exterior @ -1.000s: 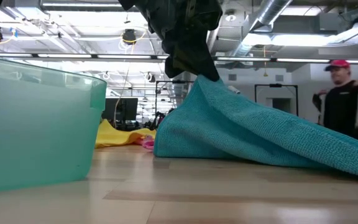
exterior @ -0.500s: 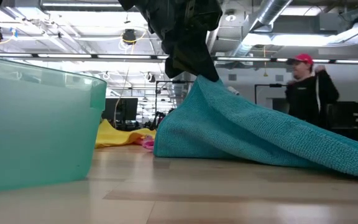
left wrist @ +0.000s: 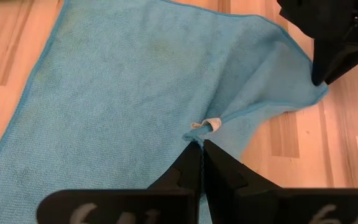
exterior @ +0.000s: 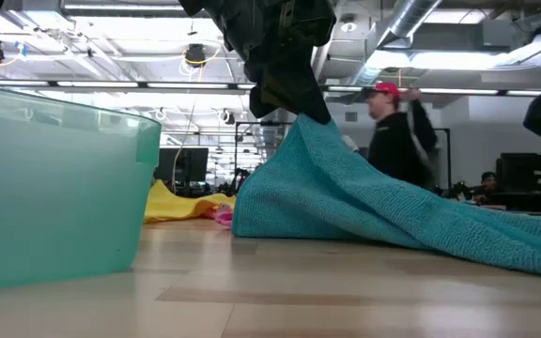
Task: Fold microfiber towels
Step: Fold the blue microfiber towel
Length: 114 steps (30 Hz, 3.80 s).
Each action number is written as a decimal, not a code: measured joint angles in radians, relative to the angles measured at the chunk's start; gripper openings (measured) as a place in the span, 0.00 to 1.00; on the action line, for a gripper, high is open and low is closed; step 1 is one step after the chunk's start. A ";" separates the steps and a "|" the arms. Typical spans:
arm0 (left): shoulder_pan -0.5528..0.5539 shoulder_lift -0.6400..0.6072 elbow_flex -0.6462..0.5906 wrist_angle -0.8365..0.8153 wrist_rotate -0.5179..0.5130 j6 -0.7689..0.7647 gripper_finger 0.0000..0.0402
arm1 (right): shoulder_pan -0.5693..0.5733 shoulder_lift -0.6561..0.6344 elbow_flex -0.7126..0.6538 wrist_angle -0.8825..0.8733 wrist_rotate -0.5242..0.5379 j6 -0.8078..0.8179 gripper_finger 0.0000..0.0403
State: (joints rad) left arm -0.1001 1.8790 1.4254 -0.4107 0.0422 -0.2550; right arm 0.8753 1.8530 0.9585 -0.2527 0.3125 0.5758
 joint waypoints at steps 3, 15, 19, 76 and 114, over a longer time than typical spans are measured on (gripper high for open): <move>0.000 0.000 0.000 0.000 0.000 0.000 0.00 | -0.001 -0.001 0.000 0.005 -0.012 0.008 0.11; -0.001 0.000 0.000 -0.004 0.035 -0.071 0.00 | 0.053 -0.163 -0.004 -0.015 0.009 0.164 0.02; -0.003 0.000 0.000 -0.007 0.049 -0.126 0.00 | 0.060 -0.226 -0.003 -0.108 0.099 0.322 0.02; 0.105 -0.060 -0.115 -0.109 -0.318 -0.119 0.00 | -0.434 -0.584 -0.283 -0.599 0.205 0.702 0.07; 0.127 -0.060 -0.166 -0.026 -0.405 -0.039 0.30 | -0.557 -0.454 -0.284 -0.595 0.157 0.643 0.25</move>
State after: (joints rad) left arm 0.0272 1.8187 1.2591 -0.4363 -0.3626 -0.2938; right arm 0.3179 1.3993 0.6746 -0.8478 0.4694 1.2188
